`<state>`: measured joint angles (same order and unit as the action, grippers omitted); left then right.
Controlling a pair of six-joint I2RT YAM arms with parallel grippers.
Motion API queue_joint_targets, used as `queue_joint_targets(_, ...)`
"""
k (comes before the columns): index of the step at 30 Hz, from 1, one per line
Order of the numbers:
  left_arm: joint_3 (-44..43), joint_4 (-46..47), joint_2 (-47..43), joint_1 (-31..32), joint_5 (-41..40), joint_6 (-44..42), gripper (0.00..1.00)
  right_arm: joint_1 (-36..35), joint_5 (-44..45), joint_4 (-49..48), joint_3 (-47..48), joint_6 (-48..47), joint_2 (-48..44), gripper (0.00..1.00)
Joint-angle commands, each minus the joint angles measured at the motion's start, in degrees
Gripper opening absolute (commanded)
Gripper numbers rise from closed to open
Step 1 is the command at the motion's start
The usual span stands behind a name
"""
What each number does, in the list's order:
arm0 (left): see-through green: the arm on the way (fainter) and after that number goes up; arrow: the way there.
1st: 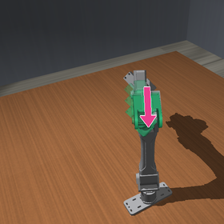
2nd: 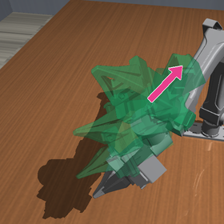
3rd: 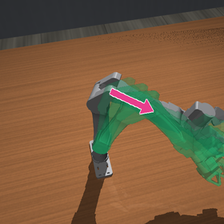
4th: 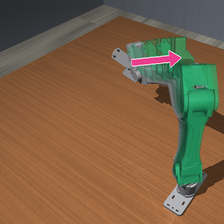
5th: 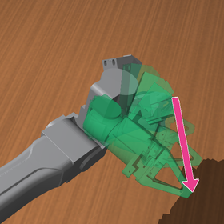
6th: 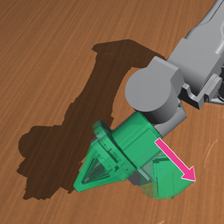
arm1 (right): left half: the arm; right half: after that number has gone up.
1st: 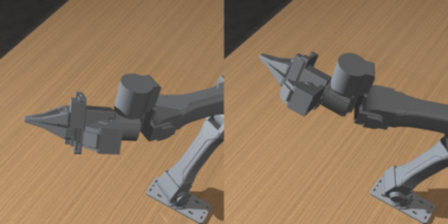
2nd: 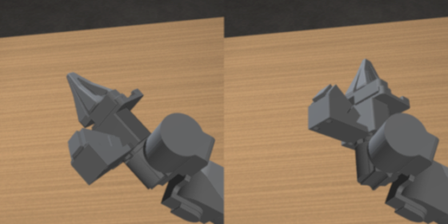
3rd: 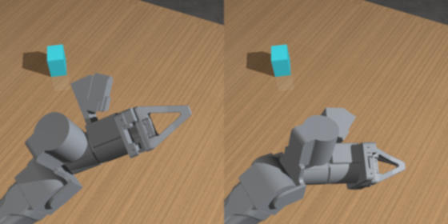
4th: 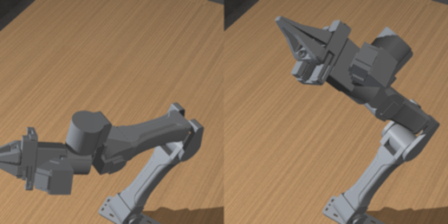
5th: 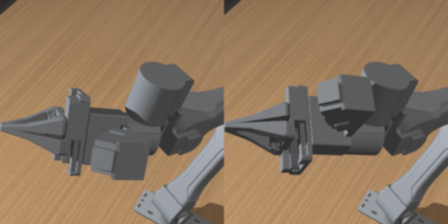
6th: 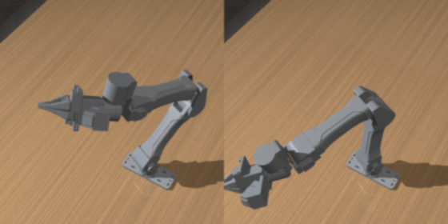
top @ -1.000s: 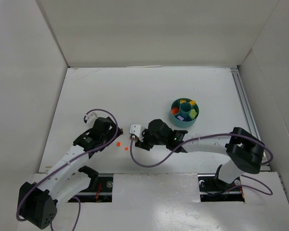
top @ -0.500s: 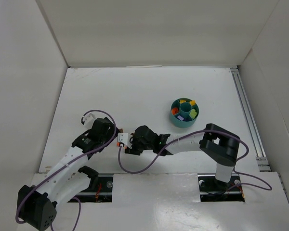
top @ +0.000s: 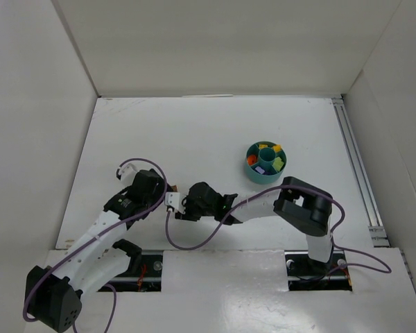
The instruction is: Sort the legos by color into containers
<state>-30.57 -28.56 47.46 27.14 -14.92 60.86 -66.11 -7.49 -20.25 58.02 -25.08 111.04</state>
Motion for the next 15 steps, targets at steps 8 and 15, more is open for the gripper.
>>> queue_joint_targets(8, -1.3, 0.6, -0.2, -0.1, -0.6, -0.3, 0.99, -2.6, 6.4, -2.1, -0.2, 0.3, 0.7, 0.21)
queue_joint_targets(15, -0.8, 0.6, 0.4, -0.1, -0.6, -0.3, 0.99, -2.6, 6.4, -3.4, -2.9, 2.0, -3.3, 0.12)
